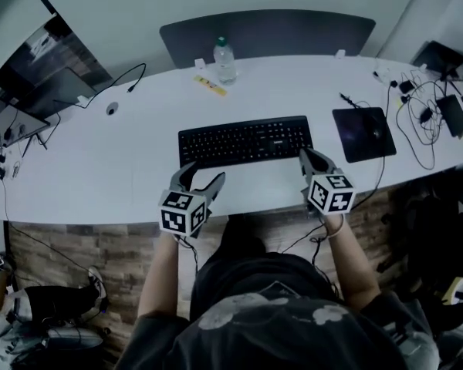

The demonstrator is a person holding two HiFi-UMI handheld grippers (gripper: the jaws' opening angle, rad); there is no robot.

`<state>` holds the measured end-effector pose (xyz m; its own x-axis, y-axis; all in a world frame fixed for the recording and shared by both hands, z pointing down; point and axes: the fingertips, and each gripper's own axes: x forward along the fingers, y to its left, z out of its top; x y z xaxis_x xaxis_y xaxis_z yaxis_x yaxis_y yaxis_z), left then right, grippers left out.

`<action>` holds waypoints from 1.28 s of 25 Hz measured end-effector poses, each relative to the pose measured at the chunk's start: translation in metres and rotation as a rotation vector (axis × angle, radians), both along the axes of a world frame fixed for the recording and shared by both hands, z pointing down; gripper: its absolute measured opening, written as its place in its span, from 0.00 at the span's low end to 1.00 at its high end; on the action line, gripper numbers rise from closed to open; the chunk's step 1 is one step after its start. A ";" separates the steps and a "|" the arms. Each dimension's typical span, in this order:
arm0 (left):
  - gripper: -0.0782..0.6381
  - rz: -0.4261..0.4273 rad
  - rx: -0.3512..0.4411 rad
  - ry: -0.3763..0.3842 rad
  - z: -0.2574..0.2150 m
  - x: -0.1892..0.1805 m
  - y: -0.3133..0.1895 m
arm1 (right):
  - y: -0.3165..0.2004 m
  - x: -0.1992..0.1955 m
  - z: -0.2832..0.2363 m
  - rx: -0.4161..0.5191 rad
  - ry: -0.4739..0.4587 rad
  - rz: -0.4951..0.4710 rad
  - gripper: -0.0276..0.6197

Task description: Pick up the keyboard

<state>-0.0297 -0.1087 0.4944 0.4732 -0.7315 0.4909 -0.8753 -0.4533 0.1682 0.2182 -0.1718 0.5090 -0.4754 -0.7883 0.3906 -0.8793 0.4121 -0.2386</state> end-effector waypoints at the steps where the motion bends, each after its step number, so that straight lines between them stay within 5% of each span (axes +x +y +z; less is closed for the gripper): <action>1: 0.57 0.023 -0.007 -0.022 0.004 0.000 -0.007 | -0.007 -0.001 0.000 -0.001 0.004 0.001 0.05; 4: 0.68 0.107 -0.054 -0.124 0.025 0.000 -0.022 | -0.027 -0.004 0.000 -0.007 0.014 0.007 0.05; 10: 0.69 0.264 -0.057 -0.349 0.051 -0.011 -0.054 | -0.062 -0.014 0.007 -0.029 0.030 0.013 0.05; 14: 0.69 0.319 -0.055 -0.403 0.058 -0.019 -0.079 | -0.078 -0.024 0.012 -0.047 0.034 0.000 0.05; 20: 0.73 0.483 -0.199 -0.474 0.093 -0.026 -0.088 | -0.095 -0.035 0.015 -0.052 0.053 -0.017 0.05; 32: 0.74 0.712 -0.333 -0.555 0.114 -0.024 -0.120 | -0.120 -0.050 0.024 -0.090 0.090 -0.038 0.05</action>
<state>-0.0541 -0.2287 0.6084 0.3904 -0.1453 0.9091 -0.4072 -0.9129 0.0289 0.1686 -0.2922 0.5330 -0.4639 -0.7302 0.5016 -0.8831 0.4259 -0.1967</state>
